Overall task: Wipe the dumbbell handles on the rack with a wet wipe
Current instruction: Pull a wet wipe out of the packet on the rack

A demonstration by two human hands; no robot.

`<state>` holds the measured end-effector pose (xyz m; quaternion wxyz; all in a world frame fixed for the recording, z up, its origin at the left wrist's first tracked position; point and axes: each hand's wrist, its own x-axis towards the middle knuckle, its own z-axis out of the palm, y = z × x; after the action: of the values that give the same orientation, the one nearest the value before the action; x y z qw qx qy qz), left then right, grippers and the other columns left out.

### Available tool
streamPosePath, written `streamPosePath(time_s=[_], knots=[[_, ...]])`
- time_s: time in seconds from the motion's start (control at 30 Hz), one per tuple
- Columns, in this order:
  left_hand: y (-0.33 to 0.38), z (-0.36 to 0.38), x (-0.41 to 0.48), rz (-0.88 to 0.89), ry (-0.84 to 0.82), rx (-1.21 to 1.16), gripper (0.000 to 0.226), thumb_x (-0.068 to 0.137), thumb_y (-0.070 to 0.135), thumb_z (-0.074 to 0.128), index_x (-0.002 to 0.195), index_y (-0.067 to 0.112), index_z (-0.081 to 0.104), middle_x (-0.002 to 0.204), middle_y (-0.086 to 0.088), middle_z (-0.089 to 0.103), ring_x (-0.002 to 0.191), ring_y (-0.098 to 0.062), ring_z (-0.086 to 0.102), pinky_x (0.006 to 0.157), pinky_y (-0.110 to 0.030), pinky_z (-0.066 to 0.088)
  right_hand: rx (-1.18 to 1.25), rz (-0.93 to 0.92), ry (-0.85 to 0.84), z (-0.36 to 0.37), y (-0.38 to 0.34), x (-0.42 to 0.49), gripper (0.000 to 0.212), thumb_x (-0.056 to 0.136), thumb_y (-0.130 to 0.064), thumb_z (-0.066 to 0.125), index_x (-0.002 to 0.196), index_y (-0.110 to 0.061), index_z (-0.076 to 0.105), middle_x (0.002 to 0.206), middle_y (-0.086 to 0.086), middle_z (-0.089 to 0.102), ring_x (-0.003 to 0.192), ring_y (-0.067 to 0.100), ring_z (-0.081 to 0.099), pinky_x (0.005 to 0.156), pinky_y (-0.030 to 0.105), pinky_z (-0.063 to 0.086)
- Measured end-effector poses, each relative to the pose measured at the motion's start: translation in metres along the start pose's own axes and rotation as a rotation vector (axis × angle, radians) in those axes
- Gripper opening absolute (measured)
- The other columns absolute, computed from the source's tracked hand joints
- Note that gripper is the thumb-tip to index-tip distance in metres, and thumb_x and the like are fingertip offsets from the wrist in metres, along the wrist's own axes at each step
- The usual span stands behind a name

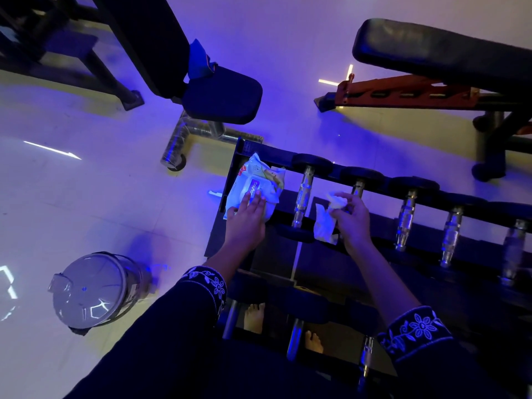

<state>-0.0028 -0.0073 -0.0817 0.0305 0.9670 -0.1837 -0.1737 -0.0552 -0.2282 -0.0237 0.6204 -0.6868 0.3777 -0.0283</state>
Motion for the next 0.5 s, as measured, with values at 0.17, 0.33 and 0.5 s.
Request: streamPosePath(time_s=[0.17,0.33,0.5], knots=[[-0.001,-0.001,-0.001,0.001,-0.016,0.016,0.056,0.098,0.027,0.042,0.152,0.018,0.027,0.162,0.002,0.019,0.15,-0.02,0.013,0.101,-0.044,0.032,-0.009,0.026,0.012,0.009,0.006,-0.001,0.042,0.081,0.008,0.057,0.116,-0.014,0.053,0.095,0.009,0.064,0.084,0.019,0.059,0.077,0.033,0.049],[0.002,-0.016,0.006,0.018,-0.066,0.103,0.061,0.097,0.032,0.045,0.152,0.017,0.023,0.162,0.0,0.017,0.15,-0.02,0.014,0.104,-0.047,0.03,0.014,0.056,0.03,0.013,0.002,0.002,0.035,0.08,0.004,0.065,0.113,-0.008,0.06,0.095,0.011,0.067,0.086,0.019,0.063,0.08,0.031,0.05],[0.009,-0.01,-0.002,-0.006,-0.089,0.089,0.071,0.093,0.024,0.046,0.155,0.014,0.012,0.164,-0.003,0.007,0.151,-0.021,0.005,0.113,-0.051,0.022,-0.061,-0.01,0.018,0.007,-0.002,0.004,0.023,0.076,0.006,0.065,0.095,-0.005,0.071,0.089,0.012,0.07,0.082,0.019,0.062,0.083,0.037,0.053]])
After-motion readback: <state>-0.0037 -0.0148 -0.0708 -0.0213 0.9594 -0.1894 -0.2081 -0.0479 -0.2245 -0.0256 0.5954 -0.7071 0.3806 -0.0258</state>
